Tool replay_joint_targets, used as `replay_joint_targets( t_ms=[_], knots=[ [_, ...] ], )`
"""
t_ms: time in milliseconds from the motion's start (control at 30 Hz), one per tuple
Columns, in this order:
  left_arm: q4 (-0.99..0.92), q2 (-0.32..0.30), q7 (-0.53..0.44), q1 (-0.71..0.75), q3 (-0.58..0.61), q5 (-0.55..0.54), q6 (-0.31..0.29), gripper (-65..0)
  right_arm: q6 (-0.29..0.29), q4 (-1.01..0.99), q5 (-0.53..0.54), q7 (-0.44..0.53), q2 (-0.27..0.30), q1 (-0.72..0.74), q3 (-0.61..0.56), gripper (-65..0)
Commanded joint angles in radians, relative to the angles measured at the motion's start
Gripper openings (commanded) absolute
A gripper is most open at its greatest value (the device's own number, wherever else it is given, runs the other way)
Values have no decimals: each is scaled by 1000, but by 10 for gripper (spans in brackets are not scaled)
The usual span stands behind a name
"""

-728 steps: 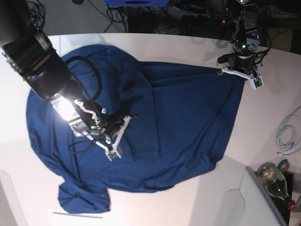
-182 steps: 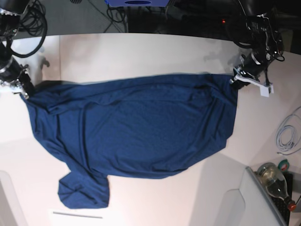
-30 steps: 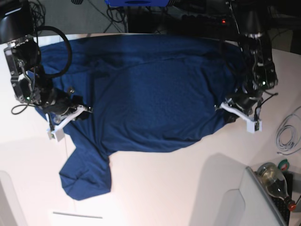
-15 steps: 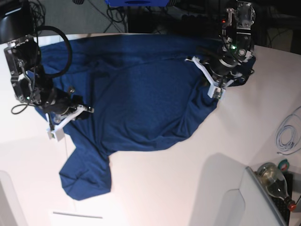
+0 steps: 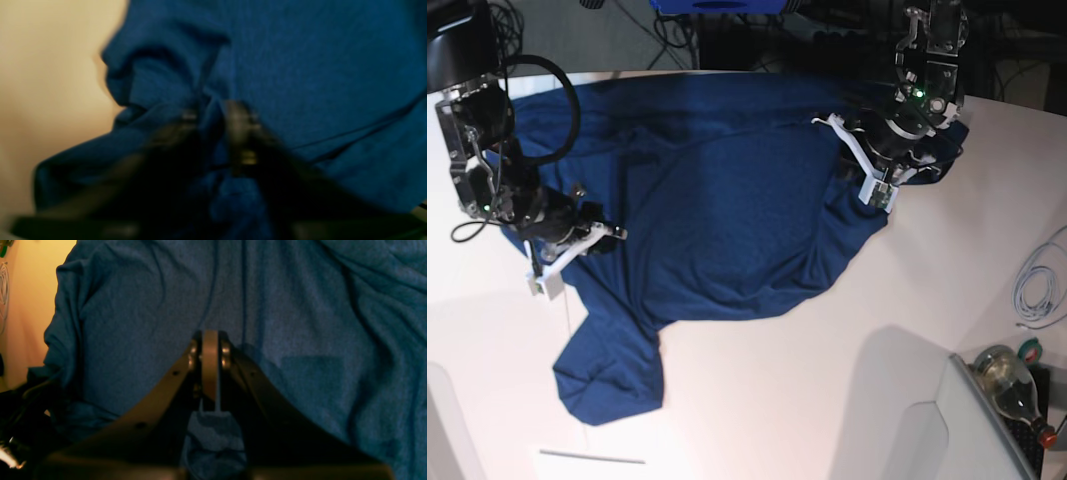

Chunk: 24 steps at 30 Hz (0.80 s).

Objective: Layout the t-shirt on the table in an organized manner, then fold the t-shirt properly
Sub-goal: 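Grasp the shirt fabric with the left gripper and pull it toward the collar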

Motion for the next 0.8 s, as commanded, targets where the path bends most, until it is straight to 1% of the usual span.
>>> replay_joint_targets(
  t_ms=[0,67,100,133,167,200,267,433,600,767],
  knots=[
    [36,-5,-14,6,-14,-5,-1,-352,5,15,7,14,11,15,2,-635],
    [68,-2,-14,18,-60,-11,-1,-217,5,15,7,14,11,15,1,-635],
    [82,1,-14,16,-87,-14,-1,-168,5,15,7,14,11,15,-1,-635],
    [87,2,-14,15,-115,-14,-1,-143,5,15,7,14,11,15,-1,-635],
    [85,2,-14,-1,-139,-15,-1,-140,5,15,7,14,11,15,-1,-635],
    [82,2,-14,-25,-162,-15,-3,-145,5,15,7,14,11,15,-1,-635],
    [30,1,-14,-67,-198,-15,-6,-174,5,15,7,14,11,15,-1,-635],
    [-147,-5,-17,-192,-213,-15,-8,-280,5,15,9,14,9,15,-1,-635],
    [-286,-5,-19,-269,-207,-15,-8,-296,5,15,9,14,9,15,4,-635],
    [-358,-2,-19,-309,-205,-15,-8,-296,5,15,9,14,9,15,4,-635]
  ],
)
